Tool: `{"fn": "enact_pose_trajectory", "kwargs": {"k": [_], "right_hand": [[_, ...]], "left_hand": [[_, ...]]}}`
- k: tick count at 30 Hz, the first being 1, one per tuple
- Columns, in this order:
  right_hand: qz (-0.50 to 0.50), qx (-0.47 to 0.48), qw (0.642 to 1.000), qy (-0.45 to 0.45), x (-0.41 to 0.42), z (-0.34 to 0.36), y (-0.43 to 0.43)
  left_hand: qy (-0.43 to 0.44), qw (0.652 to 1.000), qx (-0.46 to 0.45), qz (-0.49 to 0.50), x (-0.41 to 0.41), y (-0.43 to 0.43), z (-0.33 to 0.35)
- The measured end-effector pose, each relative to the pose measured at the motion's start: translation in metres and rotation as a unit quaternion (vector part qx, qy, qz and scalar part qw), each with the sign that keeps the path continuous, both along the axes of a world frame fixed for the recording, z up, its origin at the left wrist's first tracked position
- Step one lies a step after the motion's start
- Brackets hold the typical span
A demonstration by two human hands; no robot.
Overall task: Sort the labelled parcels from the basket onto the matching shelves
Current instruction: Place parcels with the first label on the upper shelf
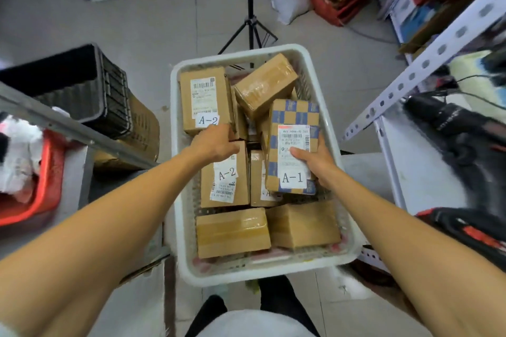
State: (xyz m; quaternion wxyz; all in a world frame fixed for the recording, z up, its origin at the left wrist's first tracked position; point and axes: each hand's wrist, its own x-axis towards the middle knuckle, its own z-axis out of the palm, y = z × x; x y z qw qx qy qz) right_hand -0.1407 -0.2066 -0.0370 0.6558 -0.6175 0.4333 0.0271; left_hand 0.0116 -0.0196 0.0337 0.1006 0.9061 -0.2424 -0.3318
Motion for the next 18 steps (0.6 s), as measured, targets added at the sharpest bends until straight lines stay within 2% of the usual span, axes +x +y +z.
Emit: {"fn": "enact_pose_trajectory", "kwargs": {"k": [7,12,18], "right_hand": [[0.01,-0.109,0.993,-0.051,-0.025,0.082,0.012],[0.027,-0.177,0.979,-0.095,-0.055,0.144,0.054],[-0.043,-0.225,0.956,-0.182,-0.098,0.201,0.118]], "left_hand": [[-0.059,0.993,-0.073,-0.069,-0.008,-0.004,0.076],[-0.098,0.981,-0.108,-0.127,-0.036,0.015,0.125],[-0.113,0.965,-0.105,-0.21,-0.082,0.047,0.174]]}}
